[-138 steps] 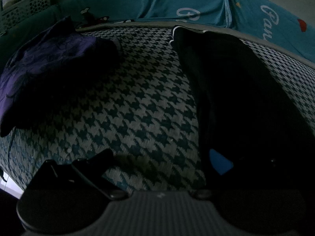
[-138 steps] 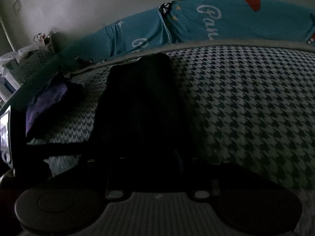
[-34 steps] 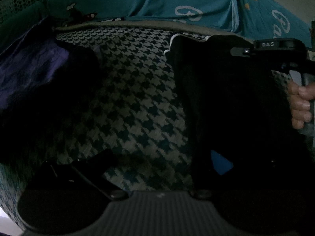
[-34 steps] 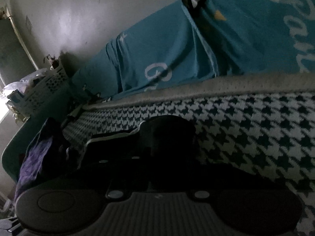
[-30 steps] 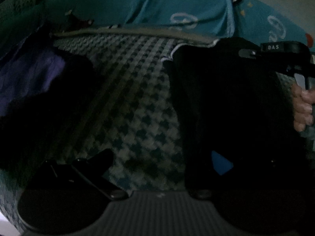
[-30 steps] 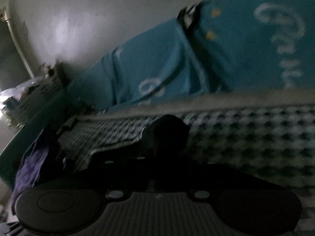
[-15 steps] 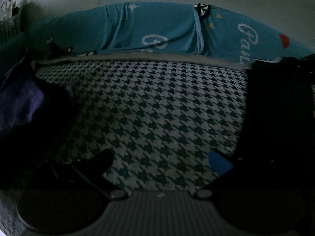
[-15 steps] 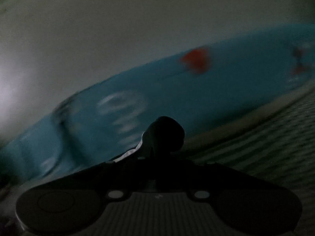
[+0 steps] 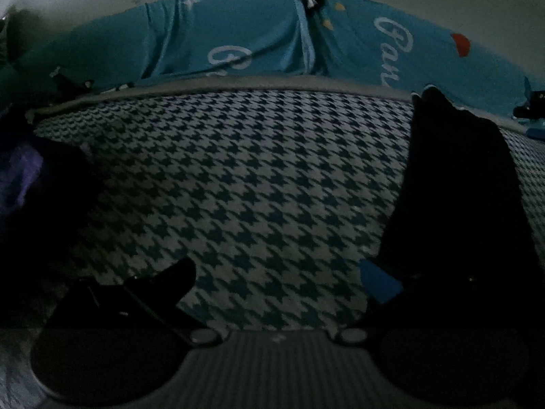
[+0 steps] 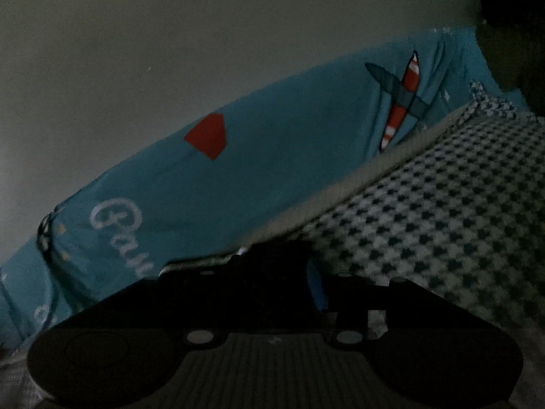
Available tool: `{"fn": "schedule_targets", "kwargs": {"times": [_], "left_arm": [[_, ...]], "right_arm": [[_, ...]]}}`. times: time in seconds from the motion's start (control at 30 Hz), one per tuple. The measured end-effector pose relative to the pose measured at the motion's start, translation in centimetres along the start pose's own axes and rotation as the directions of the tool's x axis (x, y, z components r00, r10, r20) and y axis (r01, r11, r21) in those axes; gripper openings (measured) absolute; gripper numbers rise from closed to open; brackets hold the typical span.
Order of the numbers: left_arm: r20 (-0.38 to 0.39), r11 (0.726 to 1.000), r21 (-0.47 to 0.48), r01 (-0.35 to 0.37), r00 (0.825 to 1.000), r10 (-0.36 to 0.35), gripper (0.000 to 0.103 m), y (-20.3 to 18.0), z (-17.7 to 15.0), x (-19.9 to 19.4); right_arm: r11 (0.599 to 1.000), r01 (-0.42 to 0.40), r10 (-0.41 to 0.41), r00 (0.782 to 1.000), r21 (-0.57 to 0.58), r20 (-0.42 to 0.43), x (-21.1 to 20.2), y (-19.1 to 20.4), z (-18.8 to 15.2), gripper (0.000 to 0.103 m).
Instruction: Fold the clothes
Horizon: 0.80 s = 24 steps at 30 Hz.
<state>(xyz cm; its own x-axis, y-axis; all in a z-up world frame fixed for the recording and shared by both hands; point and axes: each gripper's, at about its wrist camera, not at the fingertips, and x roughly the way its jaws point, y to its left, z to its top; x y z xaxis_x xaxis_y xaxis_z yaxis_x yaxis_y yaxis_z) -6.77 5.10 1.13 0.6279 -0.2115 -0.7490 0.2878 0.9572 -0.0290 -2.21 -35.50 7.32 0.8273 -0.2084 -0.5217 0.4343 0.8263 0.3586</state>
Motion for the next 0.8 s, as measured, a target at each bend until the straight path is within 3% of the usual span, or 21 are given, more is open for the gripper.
{"fn": "schedule_targets", "kwargs": {"times": [0.43, 0.6, 0.8], "left_arm": [[-0.016, 0.997, 0.034, 0.069, 0.998, -0.068, 0.103, -0.5, -2.8, -1.2], [-0.005, 0.996, 0.057, 0.073, 0.997, -0.073, 0.103, -0.7, -3.6, -2.0], [-0.017, 0.995, 0.015, 0.097, 0.995, -0.096, 0.103, 0.2, -4.7, -2.9]], "right_arm": [[0.995, -0.095, 0.095, 0.986, 0.002, -0.138, -8.3, -0.8, -5.5, 0.056], [0.99, -0.129, 0.114, 0.975, -0.065, -0.192, -10.9, 0.0, -8.6, 0.056], [0.975, -0.2, 0.173, 0.955, -0.093, -0.239, -14.2, 0.7, -11.9, 0.056]]}}
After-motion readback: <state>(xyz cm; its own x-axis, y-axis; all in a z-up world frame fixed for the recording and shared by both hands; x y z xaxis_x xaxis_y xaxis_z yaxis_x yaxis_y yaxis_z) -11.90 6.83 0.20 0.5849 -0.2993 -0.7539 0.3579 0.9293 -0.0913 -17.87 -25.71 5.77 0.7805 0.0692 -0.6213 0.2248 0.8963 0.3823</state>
